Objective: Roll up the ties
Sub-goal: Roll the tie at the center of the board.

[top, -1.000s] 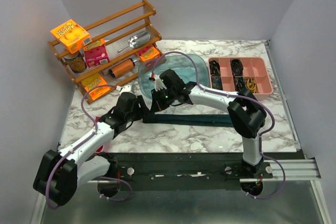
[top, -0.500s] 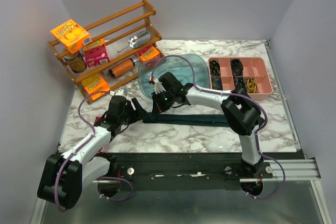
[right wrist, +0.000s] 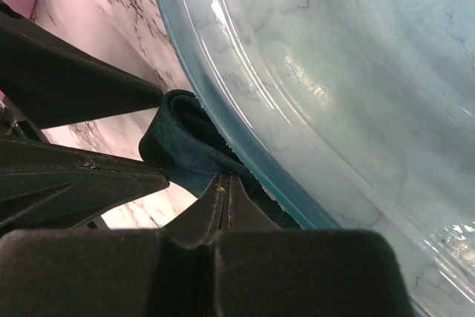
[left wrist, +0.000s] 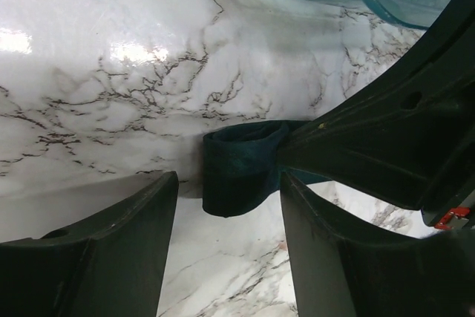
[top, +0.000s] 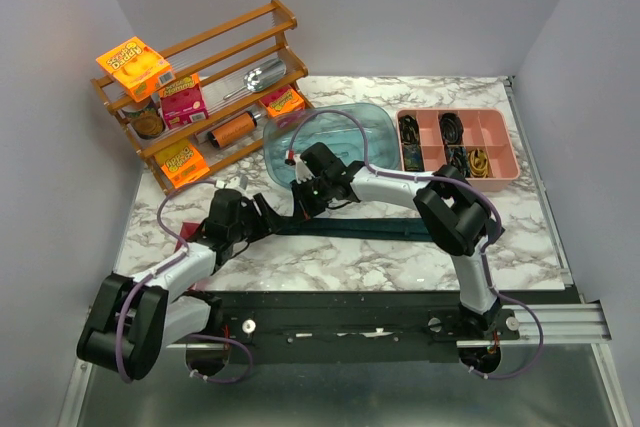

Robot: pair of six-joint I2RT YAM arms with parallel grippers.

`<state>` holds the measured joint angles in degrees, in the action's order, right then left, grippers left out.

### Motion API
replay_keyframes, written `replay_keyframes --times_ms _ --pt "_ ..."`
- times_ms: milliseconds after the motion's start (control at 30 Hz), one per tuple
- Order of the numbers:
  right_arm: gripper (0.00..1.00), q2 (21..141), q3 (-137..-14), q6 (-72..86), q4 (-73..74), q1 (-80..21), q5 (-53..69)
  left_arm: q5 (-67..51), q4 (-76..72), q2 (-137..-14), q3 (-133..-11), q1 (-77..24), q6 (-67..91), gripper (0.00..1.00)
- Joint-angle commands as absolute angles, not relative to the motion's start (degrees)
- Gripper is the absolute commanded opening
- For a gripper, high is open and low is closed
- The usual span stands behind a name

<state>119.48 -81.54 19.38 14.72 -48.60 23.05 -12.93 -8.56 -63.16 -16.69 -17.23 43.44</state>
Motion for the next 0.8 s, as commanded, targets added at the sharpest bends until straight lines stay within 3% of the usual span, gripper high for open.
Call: replay_keyframes --times_ms 0,333,500,567,667,767 --pt "0.00 121.11 -81.65 18.54 18.28 -48.96 19.86 -15.82 -14.50 -65.47 -15.38 -16.87 44.82 0.62" --pt "0.01 121.20 -81.30 19.16 18.37 -48.78 19.69 -17.84 -22.41 -69.61 -13.27 -16.87 46.23 0.45" --pt "0.00 121.03 -81.30 18.99 18.28 -48.95 20.30 -16.97 -22.59 -68.82 -13.27 -16.87 45.97 0.27" --pt "0.00 121.03 -81.30 18.90 18.28 -48.95 20.65 -16.70 -21.71 -68.73 -13.88 -16.87 45.53 0.12" --pt "0.00 120.76 -81.30 18.90 18.28 -48.87 20.92 -17.13 -21.01 -68.91 -14.67 -16.87 45.00 0.00" --pt "0.00 120.50 -81.39 18.81 18.28 -48.87 20.83 -17.23 -19.60 -68.47 -15.47 -16.96 43.95 0.00"
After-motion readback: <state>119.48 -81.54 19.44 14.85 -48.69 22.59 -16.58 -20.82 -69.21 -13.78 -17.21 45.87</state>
